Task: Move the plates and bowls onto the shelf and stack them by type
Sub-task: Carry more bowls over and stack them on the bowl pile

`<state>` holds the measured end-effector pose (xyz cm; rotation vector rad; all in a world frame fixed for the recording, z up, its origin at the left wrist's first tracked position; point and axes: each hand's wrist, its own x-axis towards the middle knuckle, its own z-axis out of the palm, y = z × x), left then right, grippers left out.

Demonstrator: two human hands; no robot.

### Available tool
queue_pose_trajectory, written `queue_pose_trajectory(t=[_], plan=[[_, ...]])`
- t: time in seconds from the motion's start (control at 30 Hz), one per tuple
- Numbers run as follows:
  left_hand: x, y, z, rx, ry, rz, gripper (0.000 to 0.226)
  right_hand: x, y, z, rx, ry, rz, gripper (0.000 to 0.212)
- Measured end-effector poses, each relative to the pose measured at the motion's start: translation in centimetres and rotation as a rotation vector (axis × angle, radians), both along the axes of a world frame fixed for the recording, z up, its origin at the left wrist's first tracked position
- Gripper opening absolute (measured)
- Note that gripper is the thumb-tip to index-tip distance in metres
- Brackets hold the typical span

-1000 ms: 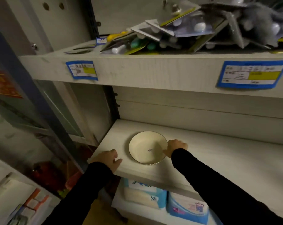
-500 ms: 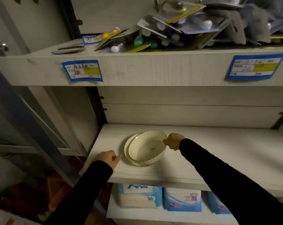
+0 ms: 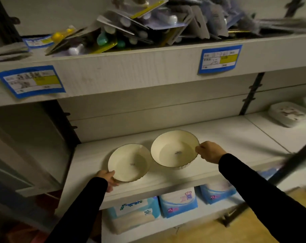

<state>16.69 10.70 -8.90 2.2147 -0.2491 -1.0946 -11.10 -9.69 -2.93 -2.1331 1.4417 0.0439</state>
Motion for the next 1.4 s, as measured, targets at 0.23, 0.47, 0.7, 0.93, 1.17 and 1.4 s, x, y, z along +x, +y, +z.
queue_pose_trajectory(t=[0.23, 0.47, 0.7, 0.93, 1.17, 1.4], plan=[[-0.3, -0.7, 1.4, -0.024, -0.219, -0.055, 0.032, -4.9, 1.2, -0.7, 0.014, -0.081, -0.172, 0.039], [-3.5, -4.0, 5.2, -0.222, -0.304, -0.079, 0.017, -10.8, 1.8, -0.4, -0.024, -0.167, -0.269, 0.035], [-10.1, -9.9, 6.8, -0.291, -0.312, -0.310, 0.025, -19.2, 1.9, 0.1, -0.075, -0.211, -0.427, 0.037], [-21.4, -14.9, 7.5, -0.299, -0.280, -0.530, 0.025, -30.1, 1.7, 0.9, -0.103, -0.257, -0.555, 0.040], [-34.1, -19.5, 7.8, -0.307, -0.286, -0.687, 0.021, -43.4, 0.4, 1.8, -0.110, -0.230, -0.626, 0.041], [-46.0, -24.3, 6.8, -0.334, -0.157, -0.715, 0.023, -56.0, -0.9, 1.6, -0.117, -0.230, -0.749, 0.038]])
